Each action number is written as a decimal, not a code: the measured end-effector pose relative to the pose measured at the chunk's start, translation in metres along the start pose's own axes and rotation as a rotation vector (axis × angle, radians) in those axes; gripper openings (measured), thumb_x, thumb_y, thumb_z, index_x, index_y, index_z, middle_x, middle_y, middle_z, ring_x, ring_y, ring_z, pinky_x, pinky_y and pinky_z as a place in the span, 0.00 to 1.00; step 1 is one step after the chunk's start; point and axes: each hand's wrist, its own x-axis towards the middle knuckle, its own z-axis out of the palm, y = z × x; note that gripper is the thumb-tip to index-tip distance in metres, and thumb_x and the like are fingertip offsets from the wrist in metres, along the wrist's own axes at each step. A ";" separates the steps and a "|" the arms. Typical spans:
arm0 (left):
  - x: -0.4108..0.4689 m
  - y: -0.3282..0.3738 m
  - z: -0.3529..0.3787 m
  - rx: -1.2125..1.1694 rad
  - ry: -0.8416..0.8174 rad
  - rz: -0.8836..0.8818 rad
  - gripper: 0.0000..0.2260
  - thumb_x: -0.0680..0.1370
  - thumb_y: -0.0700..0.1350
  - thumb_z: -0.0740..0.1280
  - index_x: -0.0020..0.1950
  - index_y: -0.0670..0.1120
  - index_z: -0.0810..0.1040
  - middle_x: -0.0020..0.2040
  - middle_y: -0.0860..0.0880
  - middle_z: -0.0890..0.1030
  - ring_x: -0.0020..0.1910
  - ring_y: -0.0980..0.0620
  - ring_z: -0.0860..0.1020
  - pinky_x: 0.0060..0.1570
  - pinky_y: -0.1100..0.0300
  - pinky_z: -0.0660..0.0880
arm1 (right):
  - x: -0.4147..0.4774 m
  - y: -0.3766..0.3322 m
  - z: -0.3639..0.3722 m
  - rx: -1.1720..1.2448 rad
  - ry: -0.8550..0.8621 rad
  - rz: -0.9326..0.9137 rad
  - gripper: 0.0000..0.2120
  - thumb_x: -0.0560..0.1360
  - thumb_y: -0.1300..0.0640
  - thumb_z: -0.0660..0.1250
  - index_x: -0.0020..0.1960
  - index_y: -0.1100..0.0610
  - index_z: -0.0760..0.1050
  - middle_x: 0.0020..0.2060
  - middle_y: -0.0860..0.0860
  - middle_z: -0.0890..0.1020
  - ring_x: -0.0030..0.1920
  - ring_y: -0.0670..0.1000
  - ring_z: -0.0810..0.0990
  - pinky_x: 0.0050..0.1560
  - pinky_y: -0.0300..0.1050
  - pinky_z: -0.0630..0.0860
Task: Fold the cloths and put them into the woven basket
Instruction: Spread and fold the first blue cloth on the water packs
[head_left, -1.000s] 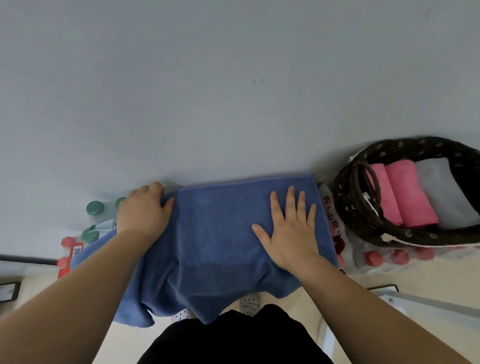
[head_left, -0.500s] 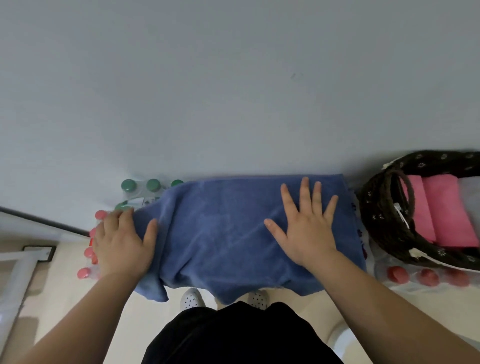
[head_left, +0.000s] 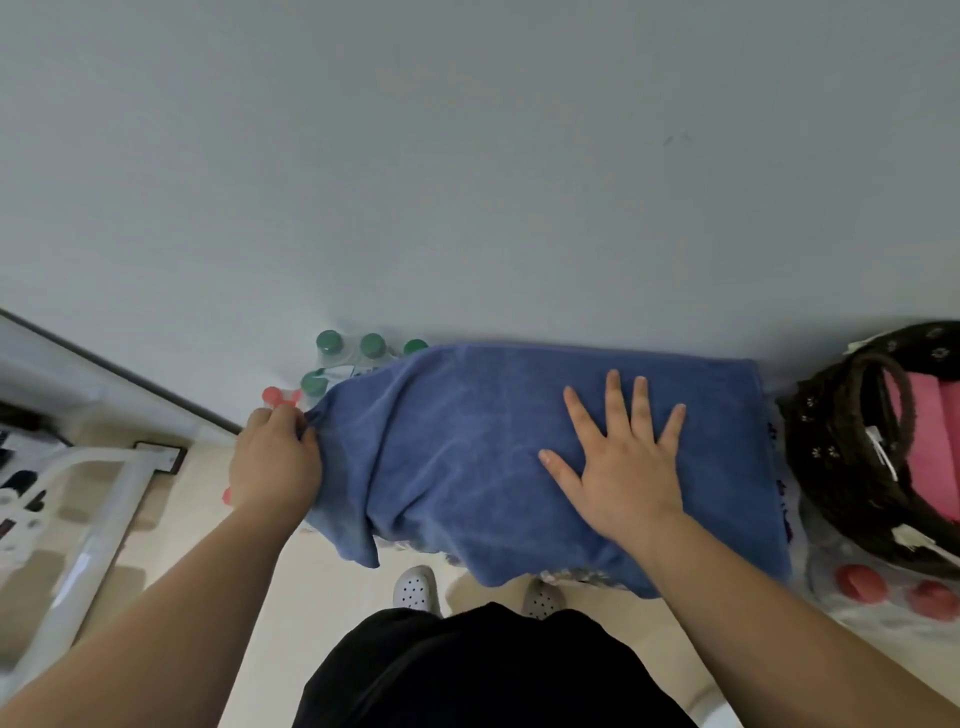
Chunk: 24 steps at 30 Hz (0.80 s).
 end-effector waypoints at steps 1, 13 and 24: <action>0.004 0.000 -0.002 -0.009 -0.009 0.015 0.07 0.80 0.44 0.60 0.50 0.43 0.75 0.54 0.42 0.73 0.50 0.38 0.74 0.46 0.50 0.68 | 0.000 -0.001 0.000 -0.003 0.001 0.005 0.40 0.73 0.25 0.34 0.80 0.42 0.37 0.80 0.56 0.40 0.78 0.64 0.36 0.71 0.75 0.38; 0.103 0.012 -0.046 -0.083 0.014 0.306 0.07 0.82 0.47 0.55 0.50 0.46 0.71 0.51 0.46 0.68 0.39 0.39 0.72 0.42 0.50 0.68 | -0.013 -0.058 -0.029 -0.016 -0.003 0.085 0.34 0.79 0.32 0.43 0.80 0.43 0.38 0.79 0.56 0.36 0.77 0.64 0.31 0.71 0.74 0.35; 0.094 -0.070 -0.019 -0.419 -0.472 -0.022 0.31 0.70 0.69 0.64 0.67 0.53 0.71 0.52 0.53 0.79 0.54 0.44 0.78 0.57 0.42 0.77 | -0.014 -0.179 -0.006 0.071 -0.100 0.158 0.40 0.72 0.28 0.33 0.80 0.43 0.43 0.79 0.53 0.33 0.78 0.62 0.32 0.73 0.71 0.34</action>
